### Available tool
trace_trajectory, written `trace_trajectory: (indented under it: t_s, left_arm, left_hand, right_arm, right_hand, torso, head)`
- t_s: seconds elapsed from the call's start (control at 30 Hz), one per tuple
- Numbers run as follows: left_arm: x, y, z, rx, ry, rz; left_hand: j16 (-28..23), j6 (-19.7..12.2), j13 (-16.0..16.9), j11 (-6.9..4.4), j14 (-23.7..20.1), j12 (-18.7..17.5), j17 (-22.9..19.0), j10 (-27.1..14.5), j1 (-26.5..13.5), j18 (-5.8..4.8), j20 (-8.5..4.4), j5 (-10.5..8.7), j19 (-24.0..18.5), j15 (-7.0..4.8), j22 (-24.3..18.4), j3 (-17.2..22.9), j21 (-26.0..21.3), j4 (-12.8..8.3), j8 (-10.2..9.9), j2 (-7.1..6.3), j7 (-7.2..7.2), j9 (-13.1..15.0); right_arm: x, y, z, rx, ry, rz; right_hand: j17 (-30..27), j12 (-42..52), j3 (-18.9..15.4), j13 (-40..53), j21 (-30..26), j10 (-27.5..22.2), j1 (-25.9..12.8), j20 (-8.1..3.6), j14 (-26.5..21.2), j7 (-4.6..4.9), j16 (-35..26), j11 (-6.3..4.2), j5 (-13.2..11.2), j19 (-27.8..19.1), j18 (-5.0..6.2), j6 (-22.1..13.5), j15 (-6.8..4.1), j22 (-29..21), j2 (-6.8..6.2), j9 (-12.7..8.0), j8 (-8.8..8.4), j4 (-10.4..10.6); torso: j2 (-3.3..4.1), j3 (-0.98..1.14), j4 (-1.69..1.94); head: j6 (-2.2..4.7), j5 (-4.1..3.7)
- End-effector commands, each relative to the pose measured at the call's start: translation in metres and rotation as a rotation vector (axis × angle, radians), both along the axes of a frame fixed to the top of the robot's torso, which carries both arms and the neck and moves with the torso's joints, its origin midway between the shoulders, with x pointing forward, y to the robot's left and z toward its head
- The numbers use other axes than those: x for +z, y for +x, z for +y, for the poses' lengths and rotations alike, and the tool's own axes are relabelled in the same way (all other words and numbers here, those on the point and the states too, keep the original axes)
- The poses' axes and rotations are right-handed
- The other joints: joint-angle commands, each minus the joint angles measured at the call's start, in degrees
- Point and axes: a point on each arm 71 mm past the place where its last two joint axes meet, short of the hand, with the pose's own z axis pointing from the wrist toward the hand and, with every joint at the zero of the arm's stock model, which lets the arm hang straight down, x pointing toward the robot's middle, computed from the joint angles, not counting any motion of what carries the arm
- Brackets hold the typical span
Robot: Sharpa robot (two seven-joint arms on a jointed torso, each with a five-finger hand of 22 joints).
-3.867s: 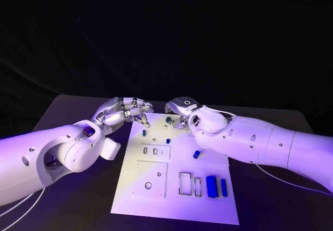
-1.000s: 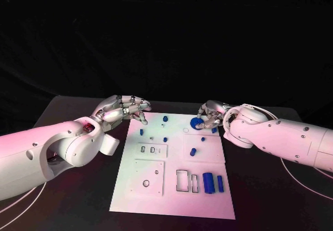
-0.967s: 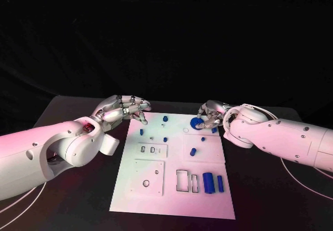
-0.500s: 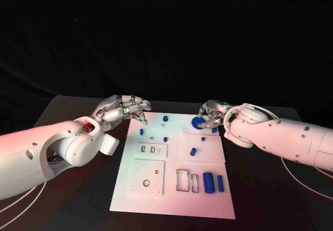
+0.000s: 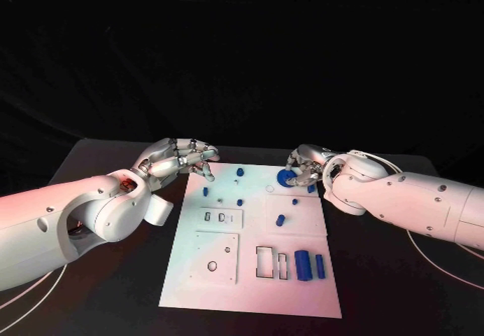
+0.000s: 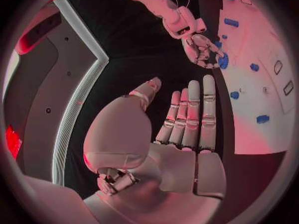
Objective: Assemble the parts on the task board
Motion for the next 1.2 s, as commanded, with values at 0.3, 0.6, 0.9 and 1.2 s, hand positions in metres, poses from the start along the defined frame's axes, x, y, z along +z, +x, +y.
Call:
trace_trajectory:
  t_s: [0.3, 0.6, 0.9, 1.2]
  left_arm:
    - [0.0, 0.0, -0.001, -0.02, -0.009, 0.0]
    - [-0.001, 0.006, 0.008, 0.011, -0.015, 0.005]
    - [-0.002, 0.009, 0.015, 0.035, -0.016, 0.007]
    - [-0.001, 0.008, 0.013, 0.032, -0.02, 0.007]
  left_hand:
    - [0.25, -0.45, -0.09, 0.13, -0.51, 0.18, -0.06, -0.42, -0.27, 0.75, 0.02, -0.22, -0.45, 0.02, 0.07, -0.06, 0.37, 0.38, -0.16, 0.05, 0.3, 0.08]
    - [0.29, -0.48, -0.12, 0.14, -0.54, 0.25, -0.08, -0.45, -0.31, 0.76, 0.05, -0.23, -0.53, 0.03, 0.13, -0.08, 0.43, 0.54, -0.15, 0.15, 0.31, 0.1]
    - [0.29, -0.48, -0.12, 0.14, -0.54, 0.25, -0.08, -0.45, -0.31, 0.76, 0.05, -0.23, -0.53, 0.03, 0.13, -0.08, 0.43, 0.54, -0.15, 0.15, 0.31, 0.1]
    - [0.32, -0.5, -0.14, 0.13, -0.57, 0.33, -0.1, -0.45, -0.23, 0.78, 0.07, -0.23, -0.6, 0.04, 0.18, -0.07, 0.49, 0.59, -0.13, 0.16, 0.29, 0.12]
  right_arm:
    - [0.02, -0.018, 0.028, 0.103, -0.058, -0.22]
    - [0.029, -0.029, 0.073, 0.212, -0.079, -0.296]
    - [0.022, -0.033, 0.11, 0.256, -0.078, -0.331]
    - [0.01, -0.034, 0.129, 0.273, -0.078, -0.314]
  right_hand:
    - [15.08, 0.63, 0.33, 8.89, 0.72, 1.51, -1.26, -0.28, 5.96, -1.25, 0.23, -0.54, 0.53, 0.2, -1.26, 1.86, -0.4, 0.59, -0.55, 0.26, 0.6, 0.05]
    - [15.08, 0.52, 0.33, 8.75, 0.86, 1.42, -1.37, -0.3, 5.96, -1.28, 0.23, -0.57, 0.52, 0.27, -1.29, 1.87, -0.42, 0.76, -0.7, 0.23, 0.5, 0.04]
    - [15.08, 0.49, 0.61, 8.72, 0.81, 1.41, -1.41, -0.35, 5.96, -1.3, 0.23, -0.61, 1.01, 0.25, -1.28, 1.86, -0.47, 0.76, -0.79, 0.13, 0.17, -0.03]
    - [15.08, 0.41, 0.78, 8.63, 0.73, 1.35, -1.47, -0.37, 5.96, -1.28, 0.23, -0.61, 1.18, 0.21, -1.26, 1.88, -0.49, 0.72, -0.76, 0.08, -0.01, -0.04]
  torso:
    - [-0.04, -0.04, 0.1]
    - [0.04, -0.05, 0.04]
    - [0.18, -0.16, 0.23]
    - [0.2, -0.13, 0.05]
  head:
    - [0.26, 0.27]
    - [0.52, 0.39]
    - [0.41, 0.06]
    - [0.41, 0.29]
